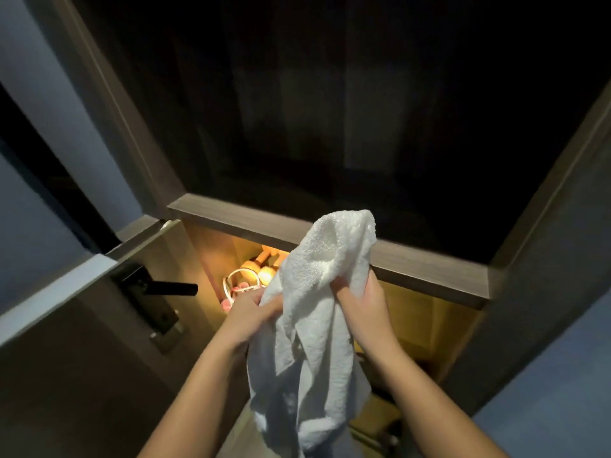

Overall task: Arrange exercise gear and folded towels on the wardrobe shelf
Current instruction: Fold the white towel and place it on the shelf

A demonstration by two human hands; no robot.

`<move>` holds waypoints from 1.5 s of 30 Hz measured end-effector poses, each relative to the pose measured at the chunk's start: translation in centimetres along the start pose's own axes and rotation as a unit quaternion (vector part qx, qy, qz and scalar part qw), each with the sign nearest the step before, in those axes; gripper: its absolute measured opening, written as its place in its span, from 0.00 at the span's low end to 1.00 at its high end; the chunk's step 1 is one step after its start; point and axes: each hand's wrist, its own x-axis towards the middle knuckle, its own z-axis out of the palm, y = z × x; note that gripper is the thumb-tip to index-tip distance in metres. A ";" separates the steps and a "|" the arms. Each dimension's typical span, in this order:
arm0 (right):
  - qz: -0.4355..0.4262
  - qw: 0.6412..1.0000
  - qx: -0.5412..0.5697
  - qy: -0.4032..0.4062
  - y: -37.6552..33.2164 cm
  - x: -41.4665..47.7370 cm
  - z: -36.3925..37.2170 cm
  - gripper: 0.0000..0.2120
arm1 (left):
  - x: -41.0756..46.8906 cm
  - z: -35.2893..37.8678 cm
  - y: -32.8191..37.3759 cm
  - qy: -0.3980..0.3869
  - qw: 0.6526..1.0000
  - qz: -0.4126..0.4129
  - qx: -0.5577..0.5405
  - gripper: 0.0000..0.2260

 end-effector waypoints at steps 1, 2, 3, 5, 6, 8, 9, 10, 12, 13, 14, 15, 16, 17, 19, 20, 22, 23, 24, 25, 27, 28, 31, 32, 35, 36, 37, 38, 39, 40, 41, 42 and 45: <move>0.004 1.000 -0.002 0.005 0.1 -0.1 0.6 0.12 | 0.6 -0.6 -0.5 -0.014 1.000 0.001 0.005 0.12; 0.004 1.000 -0.004 0.003 0.3 -0.1 1.1 0.12 | 1.2 -1.1 -1.0 -0.026 1.000 0.004 0.012 0.11; 0.004 1.000 -0.004 -0.001 0.8 -0.1 1.4 0.12 | 1.7 -1.3 -1.6 -0.037 0.999 0.008 0.018 0.10; 0.005 1.000 0.000 0.003 2.1 -0.3 1.8 0.11 | 2.5 -1.3 -3.1 -0.052 0.998 0.026 0.015 0.08; 0.000 1.000 0.002 0.009 2.8 -0.4 1.9 0.10 | 2.7 -1.1 -3.9 -0.053 0.998 0.042 0.010 0.08; -0.026 0.999 0.004 0.019 4.2 -1.2 2.0 0.11 | 2.6 -0.7 -5.7 -0.044 0.996 0.082 0.000 0.07; -0.042 0.999 0.000 0.019 5.0 -1.9 2.1 0.13 | 2.5 -0.5 -6.8 -0.038 0.994 0.100 -0.009 0.08; -0.059 0.998 -0.004 0.021 5.7 -2.9 2.3 0.15 | 2.2 -0.4 -8.0 -0.035 0.992 0.118 -0.021 0.09; -0.084 0.995 -0.012 0.042 7.1 -5.1 2.6 0.17 | 1.3 -0.4 -10.1 -0.033 0.986 0.163 -0.033 0.08; -0.093 0.994 -0.015 0.054 7.7 -6.5 2.8 0.17 | 0.4 -0.5 -11.0 -0.031 0.981 0.190 -0.037 0.07; -0.102 0.993 -0.019 0.062 8.1 -7.9 3.1 0.17 | -0.6 -0.7 -11.7 -0.032 0.974 0.218 -0.051 0.08; -0.110 0.991 -0.023 0.069 8.2 -9.4 3.5 0.17 | -1.9 -1.0 -12.0 -0.038 0.967 0.240 -0.075 0.09; -0.115 0.990 -0.023 0.075 8.0 -10.8 3.9 0.18 | -3.2 -1.5 -12.1 -0.049 0.961 0.252 -0.100 0.10; -0.117 0.990 -0.017 0.082 7.5 -12.3 4.4 0.19 | -4.7 -2.0 -11.9 -0.058 0.957 0.259 -0.119 0.10; -0.132 0.986 -0.003 0.098 5.2 -15.1 5.2 0.21 | -7.7 -3.8 -10.3 -0.075 0.952 0.270 -0.124 0.08; -0.143 0.984 0.000 0.105 3.7 -16.3 5.5 0.21 | -9.1 -4.8 -9.1 -0.088 0.950 0.275 -0.120 0.10; -0.157 0.982 0.005 0.104 1.2 -18.4 5.4 0.18 | -11.1 -6.8 -7.3 -0.131 0.947 0.268 -0.119 0.13; -0.157 0.983 0.001 0.099 0.5 -19.4 5.4 0.16 | -11.8 -7.5 -6.9 -0.153 0.948 0.257 -0.110 0.14; -0.153 0.984 -0.007 0.087 0.3 -20.5 5.4 0.15 | -12.2 -7.7 -7.1 -0.170 0.950 0.243 -0.091 0.13; -0.145 0.987 -0.019 0.073 0.9 -21.4 5.3 0.14 | -12.5 -7.6 -7.9 -0.181 0.954 0.229 -0.069 0.12; -0.119 0.989 -0.049 0.066 4.6 -23.1 5.2 0.13 | -12.4 -6.3 -11.7 -0.183 0.959 0.211 -0.043 0.08; -0.100 0.990 -0.060 0.073 7.4 -23.9 5.2 0.14 | -12.2 -5.3 -14.4 -0.188 0.961 0.197 -0.042 0.06; -0.051 0.990 -0.091 0.097 16.4 -26.6 5.4 0.17 | -12.1 -2.6 -22.6 -0.231 0.966 0.112 -0.021 0.10; -0.035 0.988 -0.103 0.105 19.1 -27.5 5.5 0.16 | -12.2 -1.9 -24.9 -0.230 0.969 0.086 -0.006 0.13; 0.029 0.983 -0.121 0.136 24.9 -29.5 5.7 0.09 | -11.9 0.1 -29.8 -0.216 0.973 0.028 0.079 0.17; 0.042 0.980 -0.135 0.139 26.3 -29.7 5.6 0.09 | -11.8 0.7 -31.3 -0.219 0.970 0.017 0.104 0.16; 0.059 0.977 -0.151 0.138 27.7 -29.9 5.5 0.09 | -11.7 1.3 -32.7 -0.227 0.967 0.007 0.116 0.15; 0.086 0.973 -0.172 0.130 28.9 -30.0 5.5 0.07 | -11.5 1.7 -34.0 -0.233 0.965 -0.003 0.122 0.15; 0.121 0.964 -0.204 0.116 29.8 -30.1 5.5 0.08 | -11.3 2.0 -35.1 -0.236 0.963 -0.013 0.129 0.15; 0.161 0.951 -0.242 0.105 30.5 -30.2 5.5 0.13 | -11.1 2.2 -36.0 -0.237 0.961 -0.019 0.142 0.14; 0.200 0.933 -0.279 0.103 31.0 -30.3 5.6 0.19 | -11.0 2.3 -36.5 -0.240 0.958 -0.021 0.155 0.14; 0.224 0.916 -0.313 0.112 31.2 -30.4 5.7 0.23 | -10.7 2.5 -36.7 -0.241 0.957 -0.016 0.163 0.15; 0.150 0.904 -0.382 0.122 31.2 -30.3 6.1 0.35 | -9.8 3.0 -36.7 -0.226 0.958 0.015 0.178 0.19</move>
